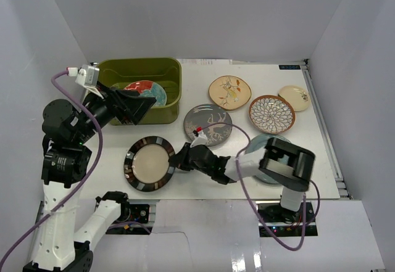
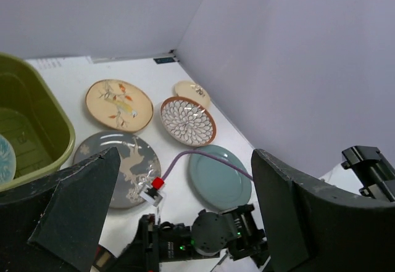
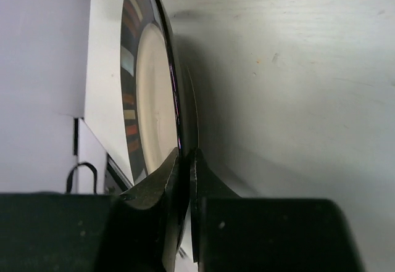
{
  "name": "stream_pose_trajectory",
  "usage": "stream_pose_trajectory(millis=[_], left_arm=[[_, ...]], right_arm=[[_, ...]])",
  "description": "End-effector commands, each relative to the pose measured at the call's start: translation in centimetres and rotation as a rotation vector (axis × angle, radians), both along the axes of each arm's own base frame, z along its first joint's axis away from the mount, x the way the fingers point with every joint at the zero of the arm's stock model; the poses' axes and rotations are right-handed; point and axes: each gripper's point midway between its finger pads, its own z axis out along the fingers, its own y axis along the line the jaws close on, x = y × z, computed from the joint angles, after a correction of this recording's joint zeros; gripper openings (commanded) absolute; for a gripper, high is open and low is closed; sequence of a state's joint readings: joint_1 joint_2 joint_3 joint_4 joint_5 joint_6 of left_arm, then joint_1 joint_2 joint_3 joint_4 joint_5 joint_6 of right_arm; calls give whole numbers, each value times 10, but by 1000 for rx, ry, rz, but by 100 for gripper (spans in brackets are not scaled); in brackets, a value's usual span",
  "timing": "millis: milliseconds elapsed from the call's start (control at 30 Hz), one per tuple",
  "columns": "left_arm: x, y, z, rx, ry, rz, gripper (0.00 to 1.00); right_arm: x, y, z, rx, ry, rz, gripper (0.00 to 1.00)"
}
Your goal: Place the plates into the plastic bin on the countertop
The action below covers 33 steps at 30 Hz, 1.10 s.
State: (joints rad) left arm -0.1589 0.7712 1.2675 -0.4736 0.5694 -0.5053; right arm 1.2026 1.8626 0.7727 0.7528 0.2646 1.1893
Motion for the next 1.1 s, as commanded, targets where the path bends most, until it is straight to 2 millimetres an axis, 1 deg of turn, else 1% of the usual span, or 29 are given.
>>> stream_pose_trajectory(millis=[0,33,100,133,167,200,267,300,333,367,400,433,467,500,533,567,600,667,700,767,800,833,867,900,933,967,1000,1033,1067], left_arm=[[-19,-3,39,-8,-87,-32,98],[-20,-3,43,-10,-94,-32,98],[-20,-1,49,-17,-103,-12,98],[-21,0,52,-21,-107,-5,98],[-24,0,53,-25,-111,-5,98],[-25,-1,53,-28,-106,-13,98],[-29,-4,49,-34,-95,-36,98],[-32,-6,48,-39,-91,-54,98],[-33,-7,46,-41,-83,-60,98],[-32,-8,41,-42,-68,-65,98],[-36,-9,38,-46,-61,-76,98],[-36,-10,33,-49,-45,-78,98],[-34,-11,22,-46,-8,-80,98],[-33,-11,16,-47,9,-80,97],[-33,-10,5,-49,39,-67,97],[-32,-9,0,-50,52,-63,97],[-33,-9,-5,-49,62,-64,97],[-37,-9,-13,-44,82,-68,96],[-37,-10,-19,-40,95,-69,96],[-40,-9,-24,-31,104,-68,95],[-41,-9,-27,-28,112,-68,95],[-41,-7,-31,-20,120,-57,94],[-42,-7,-33,-15,124,-52,93],[-41,-5,-37,-8,132,-41,92],[-39,1,-46,9,148,4,90],[-35,6,-58,25,177,40,89],[-34,12,-72,42,219,82,88],[-30,17,-83,56,246,122,87],[-25,25,-102,76,283,177,87]], right_arm=[[11,-18,95,70,-254,-35,8],[9,-28,132,113,-307,-42,8],[10,-43,157,104,-382,-56,8],[9,-56,185,136,-418,-70,8],[8,-62,198,146,-437,-77,8],[10,-75,215,137,-480,-104,8],[17,-86,244,146,-534,-144,8],[28,-93,255,138,-557,-170,8],[35,-96,258,107,-582,-175,8],[43,-98,280,130,-607,-192,8],[57,-102,288,124,-628,-208,8],[70,-100,286,88,-637,-216,8],[76,-98,292,91,-646,-205,8],[95,-105,309,109,-664,-239,8],[108,-100,306,96,-658,-235,8],[115,-99,312,101,-669,-230,8],[135,-99,323,105,-681,-259,8],[149,-93,335,128,-690,-249,8],[166,-89,344,130,-701,-270,8],[180,-78,349,141,-695,-256,8],[196,-66,333,118,-673,-245,8],[200,-60,357,158,-702,-244,8],[213,-45,339,134,-683,-231,8],[220,-36,334,124,-670,-222,8],[222,-29,358,168,-698,-212,8],[235,-13,336,143,-671,-194,8],[239,-6,351,167,-682,-193,8],[244,1,347,170,-675,-183,8],[254,16,322,149,-646,-169,8]])
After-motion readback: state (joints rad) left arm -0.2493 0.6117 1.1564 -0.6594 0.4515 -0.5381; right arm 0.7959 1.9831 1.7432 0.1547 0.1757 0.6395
